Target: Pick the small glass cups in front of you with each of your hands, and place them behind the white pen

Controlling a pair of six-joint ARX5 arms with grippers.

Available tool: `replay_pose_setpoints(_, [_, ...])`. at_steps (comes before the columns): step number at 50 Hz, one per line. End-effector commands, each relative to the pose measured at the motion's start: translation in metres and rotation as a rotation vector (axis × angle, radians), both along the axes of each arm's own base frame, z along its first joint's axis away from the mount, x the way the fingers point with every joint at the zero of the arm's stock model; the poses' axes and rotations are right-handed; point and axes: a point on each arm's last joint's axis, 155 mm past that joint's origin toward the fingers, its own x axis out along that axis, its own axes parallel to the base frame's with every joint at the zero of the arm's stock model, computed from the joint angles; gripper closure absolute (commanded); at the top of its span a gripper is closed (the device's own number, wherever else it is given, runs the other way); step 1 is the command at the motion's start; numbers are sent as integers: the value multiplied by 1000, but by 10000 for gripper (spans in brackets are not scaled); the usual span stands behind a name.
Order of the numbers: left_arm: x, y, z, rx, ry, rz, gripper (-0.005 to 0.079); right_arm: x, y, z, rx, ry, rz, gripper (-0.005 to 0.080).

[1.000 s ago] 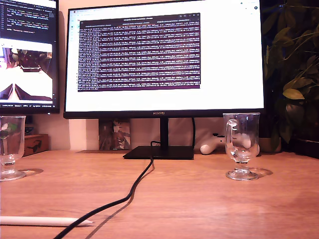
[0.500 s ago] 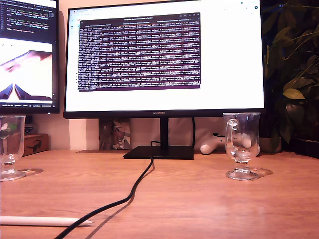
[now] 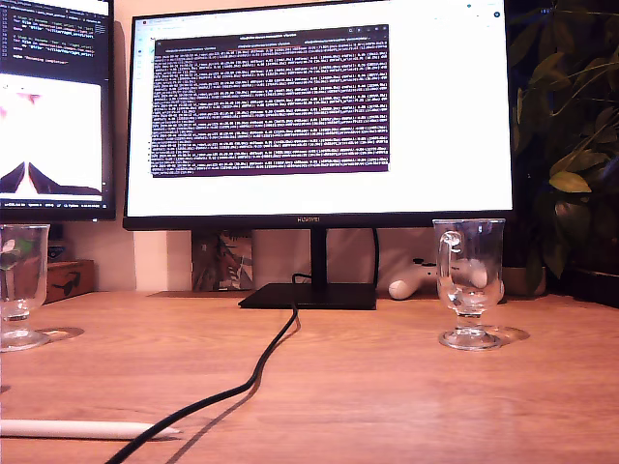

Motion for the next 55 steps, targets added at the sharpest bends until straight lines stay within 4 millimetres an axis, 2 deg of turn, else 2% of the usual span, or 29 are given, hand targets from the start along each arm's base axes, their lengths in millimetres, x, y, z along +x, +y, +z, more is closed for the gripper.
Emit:
replay_pose_setpoints(1, [-1, -1, 10, -5, -26, -5, 762, 8, 3, 5, -54, -4, 32, 763])
replay_pose_setpoints(7, [-1, -1, 10, -5, -27, -4, 762, 20, 2, 1, -172, 56, 52, 763])
replay_pose_setpoints(16, [-1, 0, 10, 3, -31, -1, 762, 48, 0, 10, -356, 68, 22, 763])
replay_pose_setpoints(17, [-1, 0, 10, 3, -31, -2, 762, 49, -2, 7, -381, 77, 17, 763])
replay_pose_setpoints(19, [-1, 0, 11, 3, -33, -1, 762, 59, -1, 17, -411, 50, 7, 763])
replay_pose_setpoints(25, [-1, 0, 13, 3, -41, -2, 762, 77, 7, 30, -483, 11, 16, 763])
replay_pose_setpoints(33, [-1, 0, 14, 4, -48, -2, 762, 95, 16, 33, -542, 33, 22, 760])
replay_pose_setpoints(37, [-1, -1, 14, 8, -50, -3, 762, 97, 20, 28, -579, 62, 61, 705])
replay_pose_setpoints(43, [-1, -1, 14, 8, -50, -3, 762, 99, 21, 22, -615, 111, 89, 518])
replay_pose_setpoints(55, [-2, -4, 14, 8, -51, -17, 762, 115, 36, 13, -581, 120, 86, 460])
